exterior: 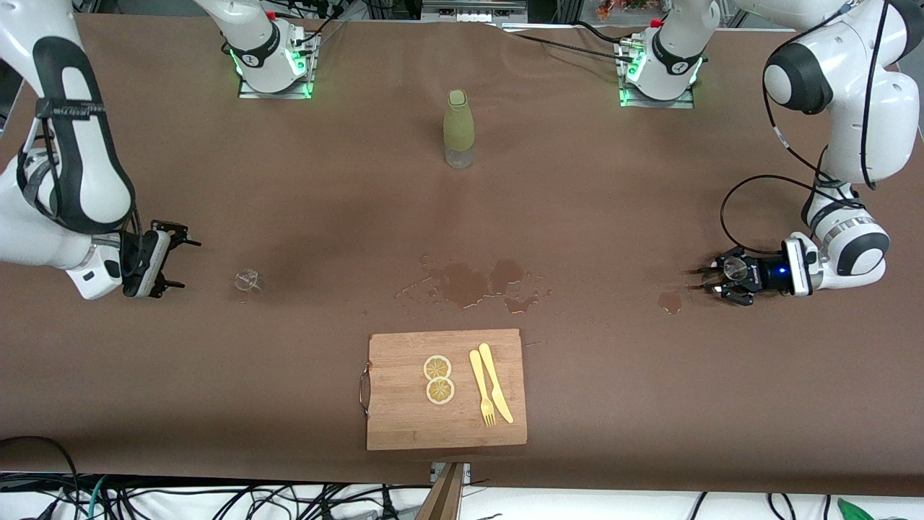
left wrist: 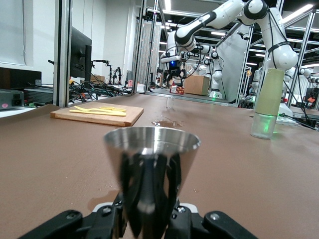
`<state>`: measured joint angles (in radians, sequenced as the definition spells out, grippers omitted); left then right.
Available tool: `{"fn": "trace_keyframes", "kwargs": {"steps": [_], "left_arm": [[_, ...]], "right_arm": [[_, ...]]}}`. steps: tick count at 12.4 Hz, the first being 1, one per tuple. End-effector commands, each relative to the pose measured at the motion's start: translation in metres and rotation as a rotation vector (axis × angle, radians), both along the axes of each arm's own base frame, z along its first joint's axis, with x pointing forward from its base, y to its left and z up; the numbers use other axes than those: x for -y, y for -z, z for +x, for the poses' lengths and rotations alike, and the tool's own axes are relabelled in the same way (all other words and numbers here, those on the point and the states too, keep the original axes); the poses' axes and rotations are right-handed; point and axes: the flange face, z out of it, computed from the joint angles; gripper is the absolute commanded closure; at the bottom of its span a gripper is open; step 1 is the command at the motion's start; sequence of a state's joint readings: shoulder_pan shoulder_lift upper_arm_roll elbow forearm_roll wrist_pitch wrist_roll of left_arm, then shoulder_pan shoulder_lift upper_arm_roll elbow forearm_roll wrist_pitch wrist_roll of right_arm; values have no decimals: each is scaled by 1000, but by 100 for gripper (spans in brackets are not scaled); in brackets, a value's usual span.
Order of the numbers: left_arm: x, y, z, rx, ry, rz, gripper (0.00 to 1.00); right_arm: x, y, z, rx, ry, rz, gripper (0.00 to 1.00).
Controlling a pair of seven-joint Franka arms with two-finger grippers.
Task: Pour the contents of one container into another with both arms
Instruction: 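Lower the glass onto the table with the right gripper and release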
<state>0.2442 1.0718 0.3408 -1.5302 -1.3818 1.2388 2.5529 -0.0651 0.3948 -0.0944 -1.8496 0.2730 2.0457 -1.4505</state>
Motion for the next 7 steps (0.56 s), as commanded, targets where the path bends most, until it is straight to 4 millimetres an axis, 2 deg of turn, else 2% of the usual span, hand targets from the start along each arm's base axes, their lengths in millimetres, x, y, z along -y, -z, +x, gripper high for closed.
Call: {"fn": "trace_keyframes", "kwargs": {"steps": [1,3,4,7], "left_arm": [[0,0,-5,24,21,0,0],[0,0,-6,38,22,-2,0],[-2,-2,-5,39,21,2,0],[-7,-17,0,26,12,10,0]], "right_arm": [[-28,-41,-9,-43,118,-124,1],[-51,-65,-10,-50,215,-204,1],[-66,-71,-12,-63,264,-218,1],[-91,-85,-16,-94,464,-249,1]]}}
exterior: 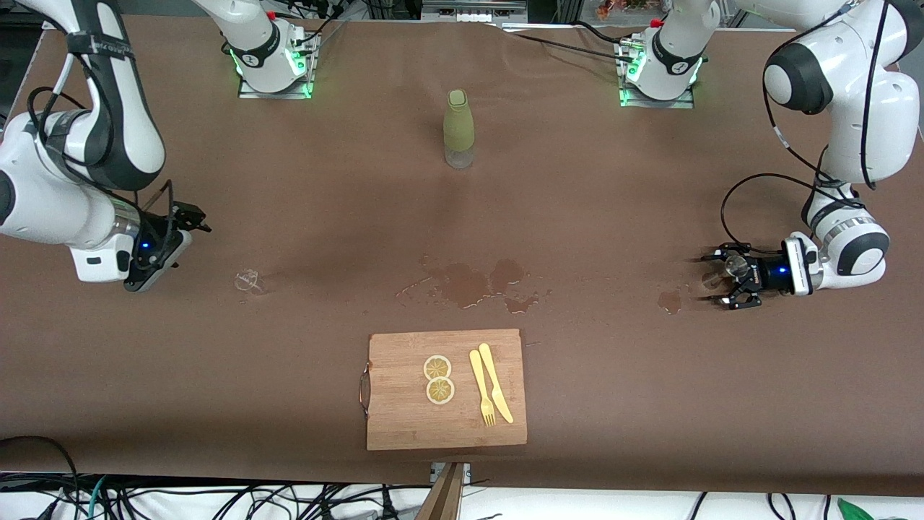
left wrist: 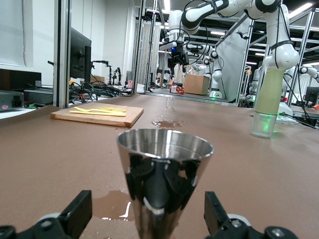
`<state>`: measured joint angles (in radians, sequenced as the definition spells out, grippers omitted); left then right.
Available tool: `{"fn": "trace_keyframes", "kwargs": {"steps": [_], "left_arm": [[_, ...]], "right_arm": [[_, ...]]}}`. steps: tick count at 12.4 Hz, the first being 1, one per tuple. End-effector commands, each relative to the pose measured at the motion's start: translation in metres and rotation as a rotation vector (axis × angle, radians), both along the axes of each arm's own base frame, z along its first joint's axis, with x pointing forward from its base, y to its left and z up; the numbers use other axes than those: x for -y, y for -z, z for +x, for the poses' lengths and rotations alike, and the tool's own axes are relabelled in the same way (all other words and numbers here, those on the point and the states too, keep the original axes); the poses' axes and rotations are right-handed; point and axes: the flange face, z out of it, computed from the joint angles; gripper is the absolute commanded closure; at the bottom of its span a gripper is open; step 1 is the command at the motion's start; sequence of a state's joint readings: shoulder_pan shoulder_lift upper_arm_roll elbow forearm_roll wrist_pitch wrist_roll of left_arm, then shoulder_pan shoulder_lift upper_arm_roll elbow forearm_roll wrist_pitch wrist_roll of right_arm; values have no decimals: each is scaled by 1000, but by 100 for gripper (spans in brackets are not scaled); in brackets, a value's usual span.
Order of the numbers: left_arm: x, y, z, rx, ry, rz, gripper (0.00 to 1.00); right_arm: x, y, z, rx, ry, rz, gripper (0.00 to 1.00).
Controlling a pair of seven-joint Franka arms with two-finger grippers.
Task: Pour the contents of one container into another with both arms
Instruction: 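Lower the glass onto the table with the right gripper and release, then set the jigger down with the left gripper and open it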
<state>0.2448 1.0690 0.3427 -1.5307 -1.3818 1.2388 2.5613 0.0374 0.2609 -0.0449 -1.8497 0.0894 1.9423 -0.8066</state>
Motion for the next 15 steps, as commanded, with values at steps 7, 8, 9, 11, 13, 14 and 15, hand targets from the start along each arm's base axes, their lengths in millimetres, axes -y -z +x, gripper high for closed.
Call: {"fn": "trace_keyframes", "kwargs": {"steps": [7,8,9,11,13,14,15], "left_arm": [[-79,-85,-14,-106,14,186,0],[-90,-104,-12,-112,1,244,0],[-97,-127,-9,-133,-9,294,0],[-107,-181,-2,-219,-46,410,0],[-104,-231,6,-286,-103,529,0],[-97,-250,7,-324,-128,576,0],[-91,-270,7,-379,-158,616,0]], "right_arm": [[-62,-72,-32,19,470,-242,0],[-60,-85,-35,24,535,-250,0],[-59,-103,-37,27,584,-257,0],[-46,-135,-43,44,685,-258,0],[-30,-159,-52,59,726,-250,0],[-23,-172,-57,54,741,-249,0],[-12,-183,-61,38,754,-254,0]]}}
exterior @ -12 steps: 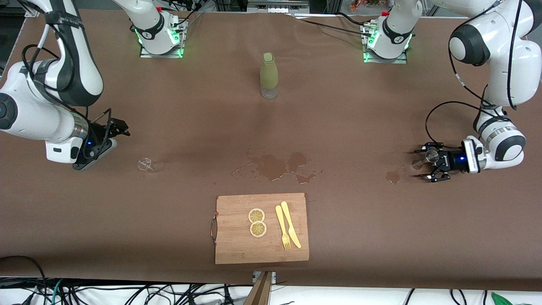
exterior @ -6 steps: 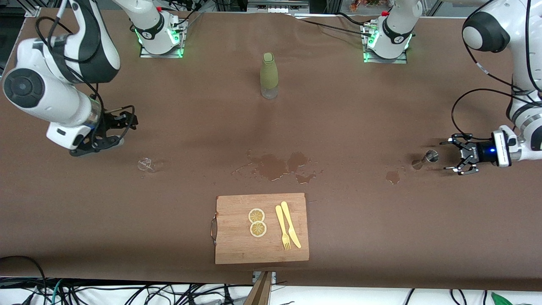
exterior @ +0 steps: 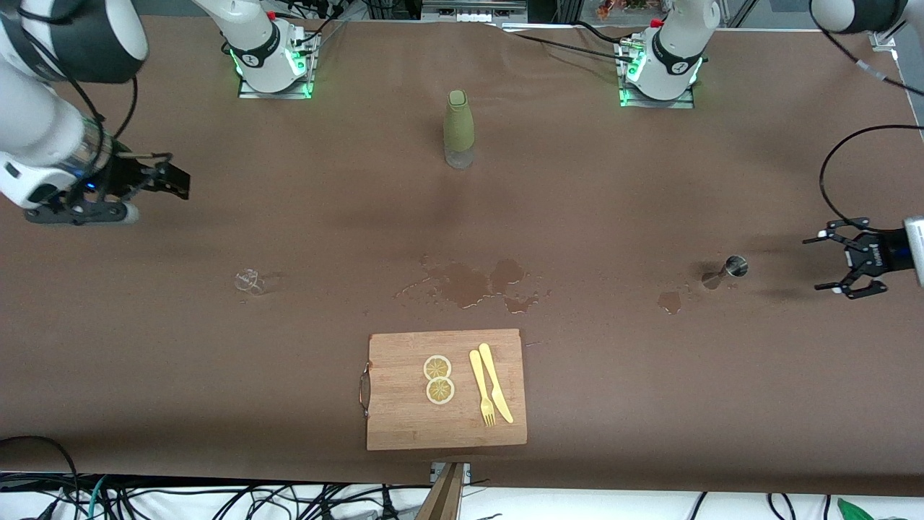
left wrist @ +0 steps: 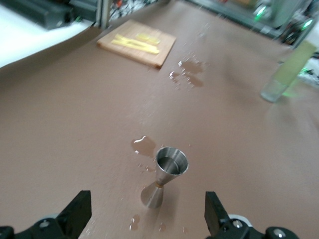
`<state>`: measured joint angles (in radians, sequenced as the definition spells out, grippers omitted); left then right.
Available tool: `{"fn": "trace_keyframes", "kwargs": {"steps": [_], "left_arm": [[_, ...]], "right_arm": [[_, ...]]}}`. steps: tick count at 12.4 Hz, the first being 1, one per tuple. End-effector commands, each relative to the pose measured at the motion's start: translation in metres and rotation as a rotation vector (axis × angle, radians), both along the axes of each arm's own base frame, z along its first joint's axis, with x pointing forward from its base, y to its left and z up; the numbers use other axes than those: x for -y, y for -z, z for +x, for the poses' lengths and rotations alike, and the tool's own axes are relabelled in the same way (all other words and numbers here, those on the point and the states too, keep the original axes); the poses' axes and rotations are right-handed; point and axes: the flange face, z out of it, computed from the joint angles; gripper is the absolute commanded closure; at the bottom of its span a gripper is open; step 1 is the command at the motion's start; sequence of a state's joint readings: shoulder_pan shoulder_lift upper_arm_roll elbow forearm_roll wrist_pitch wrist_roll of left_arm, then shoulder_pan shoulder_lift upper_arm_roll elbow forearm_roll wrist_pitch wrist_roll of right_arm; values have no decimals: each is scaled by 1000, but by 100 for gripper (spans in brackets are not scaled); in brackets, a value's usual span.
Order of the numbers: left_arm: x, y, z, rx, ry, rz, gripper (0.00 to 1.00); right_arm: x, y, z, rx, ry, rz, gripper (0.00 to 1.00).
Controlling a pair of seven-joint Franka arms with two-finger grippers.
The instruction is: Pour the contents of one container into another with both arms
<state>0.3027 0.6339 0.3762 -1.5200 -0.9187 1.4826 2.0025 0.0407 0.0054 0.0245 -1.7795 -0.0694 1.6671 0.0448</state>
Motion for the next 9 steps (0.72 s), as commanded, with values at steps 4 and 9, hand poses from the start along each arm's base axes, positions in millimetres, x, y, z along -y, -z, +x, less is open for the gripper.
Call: {"fn": "trace_keyframes", "kwargs": {"steps": [4,9], "left_arm": [[58,-107,-13,-233,-257,219,0],[146,-185,-13,-455,-562,331,0]], "right_arm": [[44,-71,-19,-14,109,20,0],[42,-83,-19,-11,121,48,0]]}}
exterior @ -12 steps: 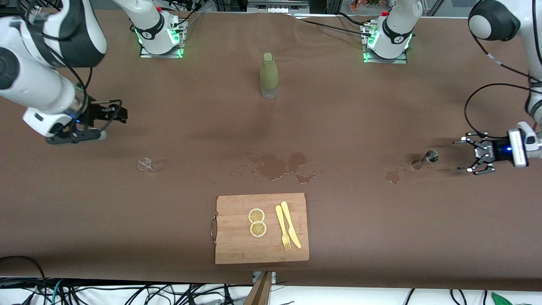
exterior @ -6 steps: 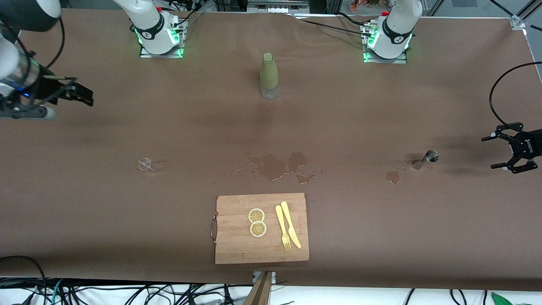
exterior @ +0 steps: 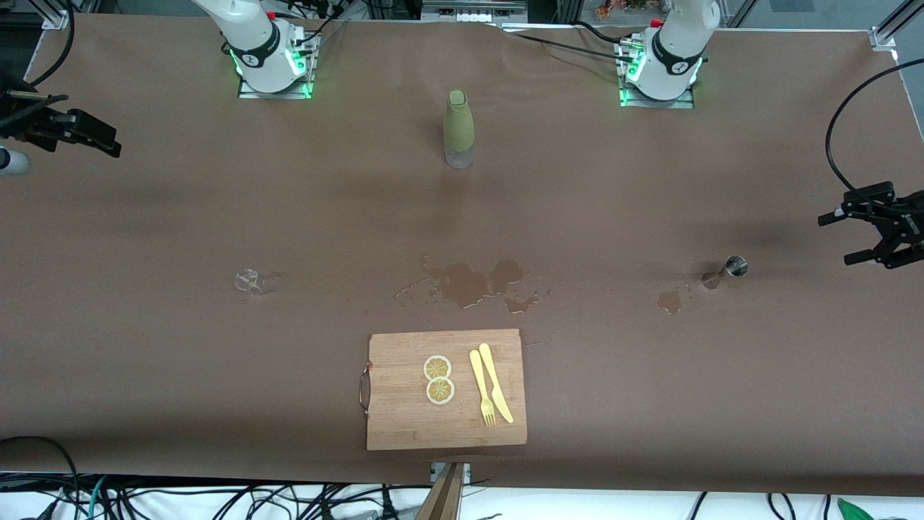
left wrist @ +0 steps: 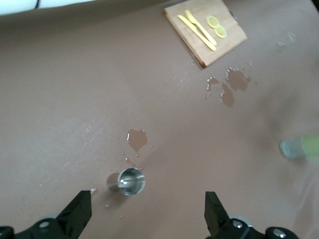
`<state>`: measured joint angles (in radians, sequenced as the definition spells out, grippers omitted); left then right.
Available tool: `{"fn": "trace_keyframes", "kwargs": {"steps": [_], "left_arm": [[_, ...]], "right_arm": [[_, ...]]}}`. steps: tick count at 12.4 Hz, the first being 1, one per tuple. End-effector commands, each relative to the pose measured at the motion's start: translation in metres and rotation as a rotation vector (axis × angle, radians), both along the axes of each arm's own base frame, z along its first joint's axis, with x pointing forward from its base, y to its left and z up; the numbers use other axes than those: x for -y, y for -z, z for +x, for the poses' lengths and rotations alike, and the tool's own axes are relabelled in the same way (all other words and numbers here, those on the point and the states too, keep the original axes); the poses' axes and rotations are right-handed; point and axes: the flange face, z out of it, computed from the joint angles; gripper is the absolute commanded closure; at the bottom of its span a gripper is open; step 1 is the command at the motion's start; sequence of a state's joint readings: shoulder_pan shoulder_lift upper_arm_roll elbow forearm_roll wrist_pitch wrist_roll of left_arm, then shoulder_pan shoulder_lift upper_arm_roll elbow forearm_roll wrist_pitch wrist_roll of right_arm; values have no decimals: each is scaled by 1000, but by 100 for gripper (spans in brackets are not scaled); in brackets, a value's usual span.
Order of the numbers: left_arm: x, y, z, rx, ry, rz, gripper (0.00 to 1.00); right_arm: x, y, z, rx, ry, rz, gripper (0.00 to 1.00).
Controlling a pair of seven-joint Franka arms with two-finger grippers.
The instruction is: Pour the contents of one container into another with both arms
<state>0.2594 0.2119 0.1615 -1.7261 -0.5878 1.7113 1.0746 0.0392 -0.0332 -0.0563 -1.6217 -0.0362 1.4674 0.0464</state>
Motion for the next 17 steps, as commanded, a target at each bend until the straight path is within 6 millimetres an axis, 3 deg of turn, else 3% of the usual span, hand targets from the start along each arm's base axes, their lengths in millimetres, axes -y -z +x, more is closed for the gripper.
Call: {"fn": "trace_keyframes", "kwargs": {"steps": [1,4,7,9,10,13,15,17], "left_arm": [[61,-47,-6,-77,-155,106,0],[115,-91,-14,-120,-250,252,0],[130,-128,-38,-156,-371,393,0],[147,-139,-52,-247,-530,460,0],[146,-141,-53,-251,-559,478,0],[148,-146,-55,-230,-543,511,0],[162,-163,-66,-215,-528,519,0],[165,-161,-71,-251,-509,529,0]], "right_arm": [[0,-2,3,-10,26,14,0],[1,-5,10,7,14,13,0],[-1,2,14,-1,17,14,0],[-1,2,14,-1,14,15,0],[0,2,14,-2,14,16,0],[0,3,14,-4,14,16,0],[0,3,14,-4,14,16,0],[0,3,14,-4,14,14,0]]}}
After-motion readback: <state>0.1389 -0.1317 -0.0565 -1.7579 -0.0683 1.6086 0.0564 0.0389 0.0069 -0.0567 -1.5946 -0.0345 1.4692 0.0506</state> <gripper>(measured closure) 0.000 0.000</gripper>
